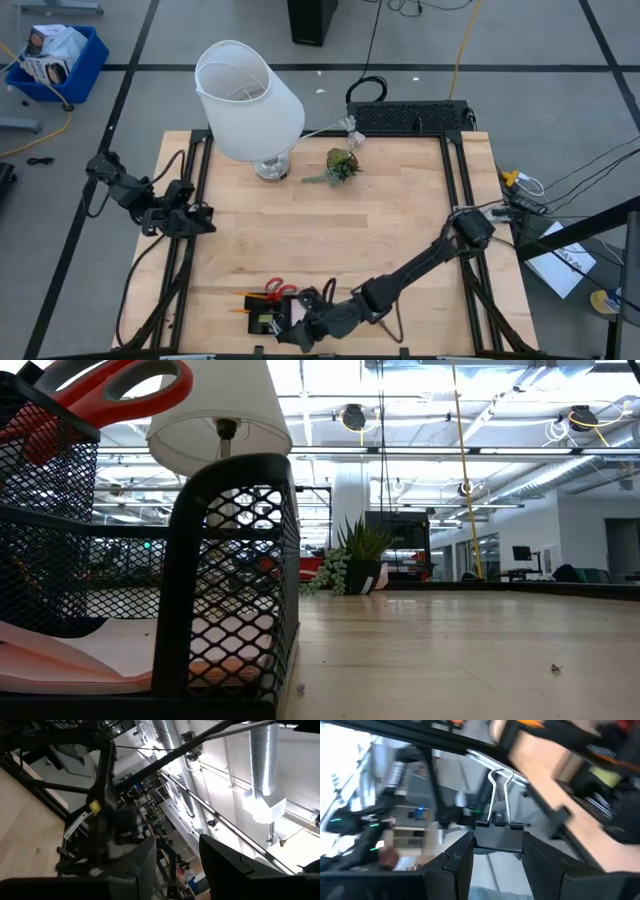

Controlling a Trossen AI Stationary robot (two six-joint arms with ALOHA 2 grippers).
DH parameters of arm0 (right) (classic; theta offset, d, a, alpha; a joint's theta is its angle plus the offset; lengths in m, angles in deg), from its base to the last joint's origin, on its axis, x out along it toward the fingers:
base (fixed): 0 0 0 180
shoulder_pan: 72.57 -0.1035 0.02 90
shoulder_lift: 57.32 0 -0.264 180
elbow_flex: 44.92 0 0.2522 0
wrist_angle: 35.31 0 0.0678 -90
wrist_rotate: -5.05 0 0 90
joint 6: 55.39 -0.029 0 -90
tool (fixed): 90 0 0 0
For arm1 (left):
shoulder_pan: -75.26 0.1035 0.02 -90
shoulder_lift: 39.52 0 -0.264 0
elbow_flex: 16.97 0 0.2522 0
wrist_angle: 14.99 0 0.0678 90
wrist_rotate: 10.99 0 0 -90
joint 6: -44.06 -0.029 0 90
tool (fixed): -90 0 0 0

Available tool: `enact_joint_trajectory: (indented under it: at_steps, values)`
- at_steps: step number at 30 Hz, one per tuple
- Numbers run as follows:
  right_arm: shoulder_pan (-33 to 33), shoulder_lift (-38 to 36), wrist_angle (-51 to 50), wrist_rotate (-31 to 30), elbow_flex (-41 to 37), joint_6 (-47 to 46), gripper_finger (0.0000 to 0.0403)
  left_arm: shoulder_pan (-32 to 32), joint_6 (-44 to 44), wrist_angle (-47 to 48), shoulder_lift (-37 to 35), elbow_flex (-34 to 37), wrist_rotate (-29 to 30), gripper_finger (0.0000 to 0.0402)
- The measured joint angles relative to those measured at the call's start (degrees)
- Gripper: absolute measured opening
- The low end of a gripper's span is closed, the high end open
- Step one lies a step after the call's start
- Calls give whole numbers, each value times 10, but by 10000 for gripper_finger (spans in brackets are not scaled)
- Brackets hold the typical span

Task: Pick and place office supplies into organizer
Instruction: Put the black clip into the mesh desk organizer

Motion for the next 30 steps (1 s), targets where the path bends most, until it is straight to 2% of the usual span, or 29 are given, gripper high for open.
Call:
enact_joint_trajectory:
  at_steps: [4, 8, 13, 18, 23, 30]
  values:
    - [1, 49, -1, 26, 27, -42, 142, 0, -2, 0, 0, 0, -12, 152]
    - [10, 99, -5, 91, 75, -87, 142, 0, -2, 5, 0, 0, -15, 152]
    - [21, 131, -41, 72, 130, -103, 142, 0, -1, 7, 0, 0, -15, 152]
    - [26, 133, -119, 74, 141, -199, 142, 0, 7, 9, 0, 0, -15, 152]
    - [27, 132, -120, 73, 141, -228, 151, 0, 10, 8, 0, 0, -15, 152]
    - [31, 133, -98, 69, 141, -232, 187, 0, 10, 8, 0, 0, -10, 152]
